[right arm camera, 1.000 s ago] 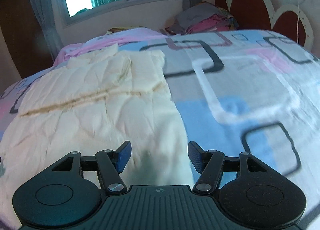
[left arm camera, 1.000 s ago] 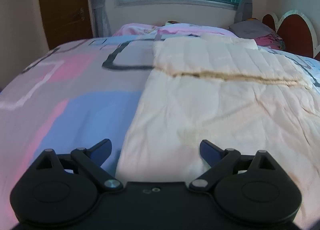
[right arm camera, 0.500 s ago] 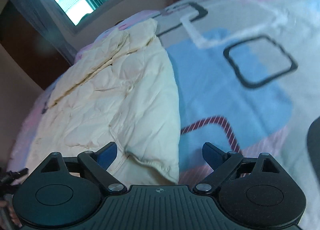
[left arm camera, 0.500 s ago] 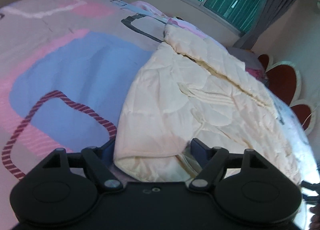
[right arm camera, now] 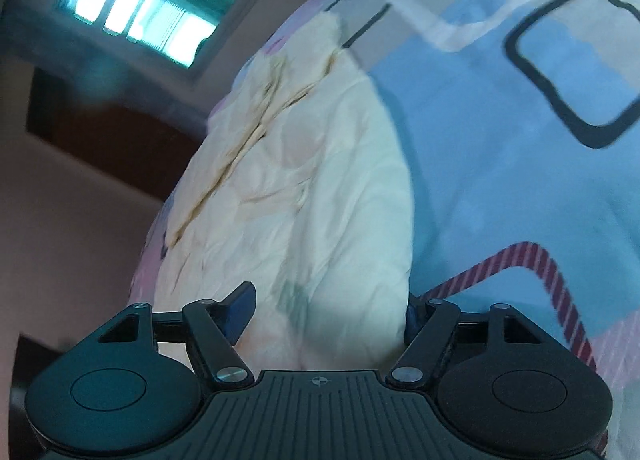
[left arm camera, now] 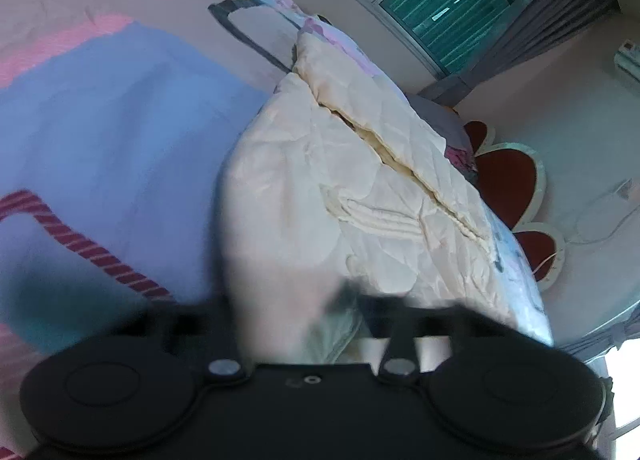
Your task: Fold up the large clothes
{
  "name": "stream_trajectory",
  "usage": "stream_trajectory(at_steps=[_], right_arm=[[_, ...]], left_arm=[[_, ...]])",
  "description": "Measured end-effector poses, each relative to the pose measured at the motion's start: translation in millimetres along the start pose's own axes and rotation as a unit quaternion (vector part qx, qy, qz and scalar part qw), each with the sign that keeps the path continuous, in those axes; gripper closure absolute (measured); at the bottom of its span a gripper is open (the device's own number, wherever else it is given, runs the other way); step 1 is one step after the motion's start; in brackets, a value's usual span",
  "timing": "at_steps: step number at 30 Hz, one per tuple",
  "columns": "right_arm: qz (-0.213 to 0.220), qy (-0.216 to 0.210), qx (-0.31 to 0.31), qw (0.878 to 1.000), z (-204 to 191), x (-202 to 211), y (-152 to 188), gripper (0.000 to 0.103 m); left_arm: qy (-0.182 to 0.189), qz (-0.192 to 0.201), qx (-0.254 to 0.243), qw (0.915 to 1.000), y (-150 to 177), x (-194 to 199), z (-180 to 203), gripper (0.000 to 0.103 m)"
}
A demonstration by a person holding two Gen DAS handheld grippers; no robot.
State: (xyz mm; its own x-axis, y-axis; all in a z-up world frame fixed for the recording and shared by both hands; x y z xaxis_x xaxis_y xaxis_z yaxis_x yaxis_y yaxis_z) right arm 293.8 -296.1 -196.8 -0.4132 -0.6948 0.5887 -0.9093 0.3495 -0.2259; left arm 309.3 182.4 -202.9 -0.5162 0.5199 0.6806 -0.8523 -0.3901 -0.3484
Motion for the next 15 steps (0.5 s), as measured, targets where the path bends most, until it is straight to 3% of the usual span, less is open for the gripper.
stream_trajectory(at_steps=[2,7,10,15], right_arm=[[0.017,-0.016,-0.006,1.0,-2,8,1,0.084],[0.006,0.03,-0.015,0.999,12,-3,6,0.084],[0.008,0.019,-0.026,0.999,10,-1,3,0.084],[0.052,-0.021,0.019,0.998,-27,29,-21,0.089]], left_arm=[[0.018,0.02,0.007,0.9996,0,8,-1,0.093],[-0.014,0.003,0.02,0.9997,5,-6,-10,0.087],[-0.012,0.007,0.024,0.9996,0,-5,-8,0.089],[0.018,0.045,-0.002,0.9988,-18,18,16,0.095]])
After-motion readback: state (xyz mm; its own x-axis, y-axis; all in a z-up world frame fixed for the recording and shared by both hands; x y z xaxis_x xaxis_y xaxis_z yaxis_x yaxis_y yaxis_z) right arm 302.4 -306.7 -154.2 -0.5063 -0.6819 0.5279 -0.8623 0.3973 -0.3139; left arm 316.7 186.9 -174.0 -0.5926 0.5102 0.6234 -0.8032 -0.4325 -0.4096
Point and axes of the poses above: each gripper's, at about its wrist camera, not at the fingertips, and x roughly against the way its jaws point, z to its right, y to its underside, the point moved 10 cm from there along -x, roughly the way its jaws point, and after that the axes turned 13 degrees about -z, right-handed, at the moved point
